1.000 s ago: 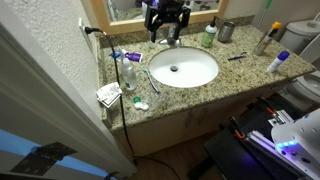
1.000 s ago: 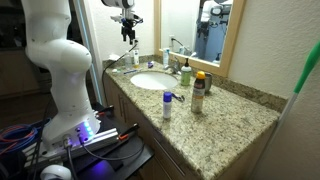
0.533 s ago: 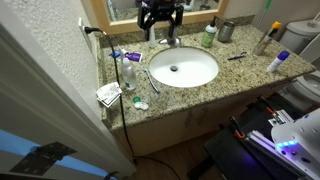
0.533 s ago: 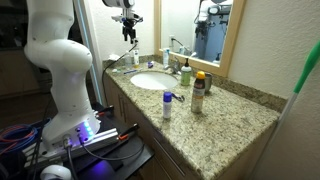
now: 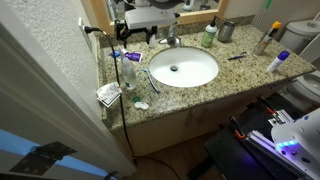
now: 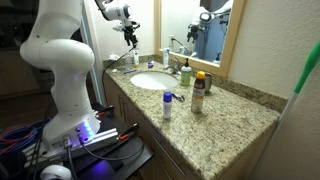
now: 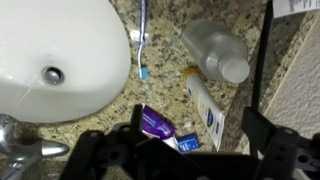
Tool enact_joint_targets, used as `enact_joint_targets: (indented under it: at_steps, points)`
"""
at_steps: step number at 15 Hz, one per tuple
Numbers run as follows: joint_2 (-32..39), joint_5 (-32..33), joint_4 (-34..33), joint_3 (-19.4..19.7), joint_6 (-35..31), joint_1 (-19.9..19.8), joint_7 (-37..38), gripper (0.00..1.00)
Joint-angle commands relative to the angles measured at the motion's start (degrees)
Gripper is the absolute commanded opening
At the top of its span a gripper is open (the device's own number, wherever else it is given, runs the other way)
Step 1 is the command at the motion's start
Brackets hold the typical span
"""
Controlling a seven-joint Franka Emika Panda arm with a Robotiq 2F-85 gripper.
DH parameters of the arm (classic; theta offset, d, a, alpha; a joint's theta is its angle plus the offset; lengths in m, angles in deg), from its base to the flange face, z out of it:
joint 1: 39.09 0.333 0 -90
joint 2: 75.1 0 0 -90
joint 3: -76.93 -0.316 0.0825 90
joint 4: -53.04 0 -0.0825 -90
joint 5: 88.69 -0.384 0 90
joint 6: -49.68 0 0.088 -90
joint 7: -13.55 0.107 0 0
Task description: Move the white and orange tube from the left to the right side of the counter
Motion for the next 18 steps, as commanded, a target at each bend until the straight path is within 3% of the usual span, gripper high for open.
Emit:
enact_joint_targets:
  at_steps: [1, 5, 11, 18]
  points:
    - [1.6, 1.0, -2.1, 2.0, -0.6, 2.1, 1.2, 1.0]
    - [2.6, 1.2, -3.2, 2.5, -0.6, 2.8, 1.8, 1.0]
    - [7.0, 1.5, -5.3, 4.2, -8.8, 2.8, 2.5, 1.0]
    - [10.9, 0.2, -6.7, 5.2, -13.2, 3.3, 1.7, 1.0]
